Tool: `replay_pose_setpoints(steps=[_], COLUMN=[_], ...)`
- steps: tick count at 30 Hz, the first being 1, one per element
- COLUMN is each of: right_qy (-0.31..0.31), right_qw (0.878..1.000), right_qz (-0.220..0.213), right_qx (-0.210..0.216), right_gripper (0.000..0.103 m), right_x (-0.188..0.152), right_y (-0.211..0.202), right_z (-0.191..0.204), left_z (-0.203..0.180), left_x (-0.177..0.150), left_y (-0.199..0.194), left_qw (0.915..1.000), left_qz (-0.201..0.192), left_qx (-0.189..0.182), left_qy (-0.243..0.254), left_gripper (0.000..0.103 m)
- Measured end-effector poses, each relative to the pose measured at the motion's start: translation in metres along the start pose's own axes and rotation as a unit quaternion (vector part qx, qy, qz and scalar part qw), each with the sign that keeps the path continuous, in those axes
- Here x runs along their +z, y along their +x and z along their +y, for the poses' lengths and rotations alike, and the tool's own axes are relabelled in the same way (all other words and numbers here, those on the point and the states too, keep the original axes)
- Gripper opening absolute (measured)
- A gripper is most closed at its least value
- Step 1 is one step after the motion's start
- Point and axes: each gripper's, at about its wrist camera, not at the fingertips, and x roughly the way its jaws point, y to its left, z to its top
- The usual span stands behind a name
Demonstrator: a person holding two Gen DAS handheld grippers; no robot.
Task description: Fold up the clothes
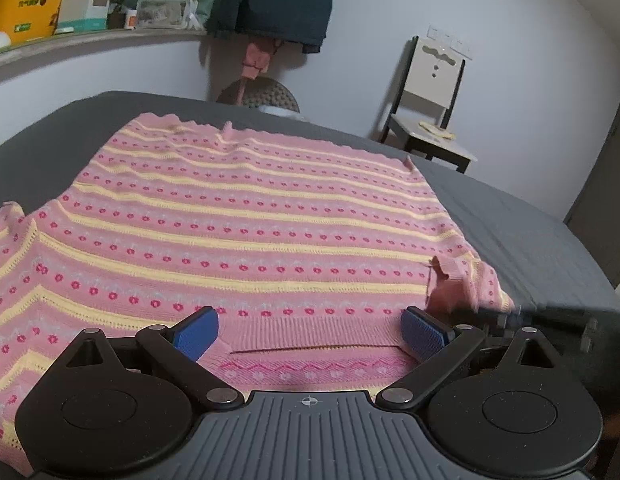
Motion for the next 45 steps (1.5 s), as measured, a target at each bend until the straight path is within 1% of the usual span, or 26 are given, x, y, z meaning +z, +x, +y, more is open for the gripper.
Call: replay_pose_setpoints(steps=[3,4,5,6,7,8,10,12,13,15,16,17,18,19,20,23,26,27,28,29,31,32,36,40,43,45], right_qy=[0.078,0.092,0.098,0.102,0.098,0.095,0.09,0.113,0.121,0.12,0.114,0.112,0.109,0.106,0.094,0.051,0.03,0.029,0.029,0.029,0.03,0.033,0.061,0.103,0.125,0.132], right_qw=[0.997,0.996,0.995,0.993,0.991,0.99,0.992,0.991,0.991,0.992,0.992,0.991,0.989,0.987,0.985,0.982,0.978,0.976,0.975,0.975,0.976,0.978,0.985,0.982,0.976,0.977], right_qz=[-0.005,0.006,0.027,0.051,0.083,0.097,0.079,0.047,0.034,0.029,0.047,0.07,0.092,0.114,0.131,0.167,0.193,0.202,0.208,0.206,0.199,0.191,0.143,0.141,0.161,0.158], right_qx=[0.01,0.013,0.016,0.019,0.03,0.039,0.049,0.05,0.04,0.002,-0.018,-0.028,-0.038,-0.048,-0.054,-0.073,-0.075,-0.078,-0.079,-0.079,-0.08,-0.082,-0.075,-0.07,-0.074,-0.064], right_gripper=[0.005,0.005,0.005,0.009,0.011,0.013,0.026,0.033,0.033,0.033,0.032,0.032,0.025,0.022,0.022,0.022,0.017,0.013,0.013,0.012,0.007,0.006,0.006,0.006,0.006,0.009], right_x=[0.012,0.011,0.009,0.007,0.001,-0.003,-0.003,0.009,0.019,0.042,0.053,0.061,0.069,0.077,0.082,0.085,0.08,0.078,0.076,0.074,0.075,0.078,0.094,0.102,0.094,0.09], right_y=[0.013,0.022,0.032,0.041,0.048,0.05,0.036,0.024,0.022,0.028,0.04,0.053,0.066,0.078,0.089,0.113,0.128,0.131,0.134,0.135,0.134,0.132,0.12,0.133,0.151,0.153], right_z=[-0.013,-0.011,-0.009,-0.008,-0.006,-0.005,-0.009,-0.024,-0.034,-0.052,-0.058,-0.064,-0.069,-0.074,-0.075,-0.067,-0.059,-0.059,-0.059,-0.06,-0.062,-0.063,-0.068,-0.079,-0.084,-0.087], left_z=[0.005,0.008,0.01,0.012,0.013,0.013,0.013,0.012,0.012,0.009,0.008,0.006,0.005,0.004,0.003,0.003,0.004,0.005,0.005,0.006,0.006,0.006,0.006,0.005,0.005,0.006], left_x=[0.001,0.001,0.001,0.0,0.0,0.0,0.0,0.0,-0.001,-0.001,-0.002,-0.002,-0.002,-0.002,-0.003,-0.003,-0.004,-0.004,-0.004,-0.004,-0.004,-0.004,-0.004,-0.005,-0.006,-0.006], left_y=[0.001,0.001,0.001,0.002,0.003,0.003,0.004,0.005,0.006,0.007,0.007,0.008,0.008,0.008,0.008,0.009,0.01,0.011,0.011,0.01,0.01,0.01,0.01,0.01,0.012,0.012], left_qw=[0.9999,0.9998,0.9997,0.9996,0.9995,0.9995,0.9996,0.9996,0.9997,0.9998,0.9999,0.9999,0.9999,0.9999,0.9999,0.9999,0.9999,0.9999,0.9999,0.9999,0.9999,0.9999,0.9999,0.9999,0.9998,0.9998], left_qz=[0.0,0.0,0.001,0.003,0.004,0.005,0.006,0.006,0.007,0.009,0.01,0.011,0.011,0.011,0.011,0.012,0.014,0.015,0.015,0.015,0.015,0.015,0.015,0.016,0.017,0.018], left_qx=[0.005,0.006,0.007,0.006,0.005,0.004,0.004,0.004,0.003,0.003,0.002,0.002,0.002,0.003,0.003,0.003,0.004,0.004,0.004,0.004,0.003,0.003,0.003,0.003,0.006,0.006], left_qy=[-0.012,-0.018,-0.023,-0.028,-0.031,-0.03,-0.028,-0.027,-0.025,-0.017,-0.013,-0.009,-0.006,-0.002,0.002,0.006,0.004,0.002,0.002,0.001,-0.001,-0.002,-0.002,0.001,0.003,0.0], left_gripper=[0.098,0.098,0.098,0.098,0.098,0.098,0.098,0.098,0.098,0.098,0.098,0.098,0.098,0.098,0.098,0.098,0.098,0.098,0.098,0.098,0.098,0.098,0.098,0.098,0.098,0.098])
